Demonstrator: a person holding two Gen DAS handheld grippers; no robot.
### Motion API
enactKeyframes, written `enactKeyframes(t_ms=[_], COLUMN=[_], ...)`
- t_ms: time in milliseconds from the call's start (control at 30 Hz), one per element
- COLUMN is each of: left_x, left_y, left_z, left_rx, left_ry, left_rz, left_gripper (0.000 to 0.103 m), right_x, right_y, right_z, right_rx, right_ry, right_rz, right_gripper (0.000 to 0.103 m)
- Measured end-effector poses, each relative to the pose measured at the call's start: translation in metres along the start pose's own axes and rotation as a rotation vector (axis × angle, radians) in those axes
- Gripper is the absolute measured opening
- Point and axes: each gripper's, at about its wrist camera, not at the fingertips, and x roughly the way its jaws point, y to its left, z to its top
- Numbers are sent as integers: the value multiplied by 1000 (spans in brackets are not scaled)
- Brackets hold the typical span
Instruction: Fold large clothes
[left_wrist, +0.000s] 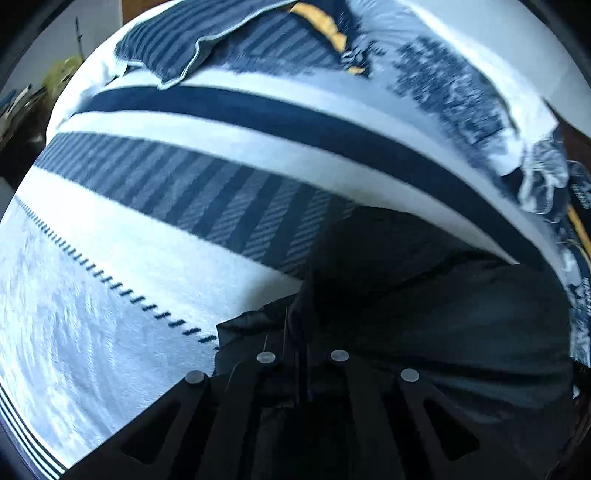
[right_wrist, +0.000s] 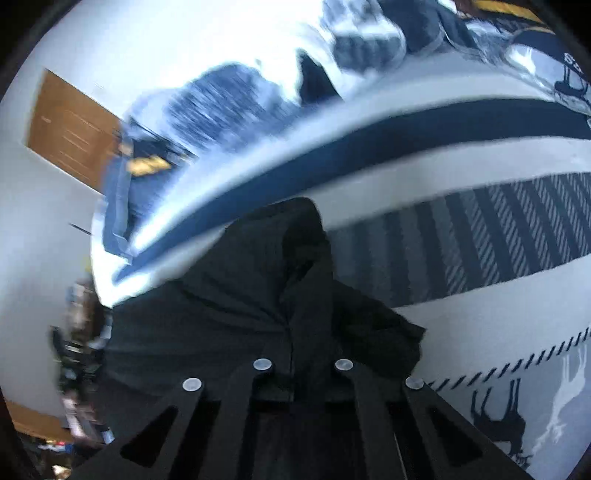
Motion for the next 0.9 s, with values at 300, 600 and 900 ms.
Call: enactKeyframes(t_ms=[300,600,900], left_x=[-97,-132,-80], left_y=[61,90,102], left_z=[-48,-226,-242], left_rx=[-94,-276,-629], left_ry=[-228,-129,-76], left_rz=[91,-71,-307], left_gripper=[83,84,84], right_x=[-86,-127,-65], right_y=[-16,-31,-70], right_z=[-53,-231,-254], right_rx=[59,238,555], right_ry=[-236,-248,-177], right_rz=[70,159,377], right_gripper=[88,89,89])
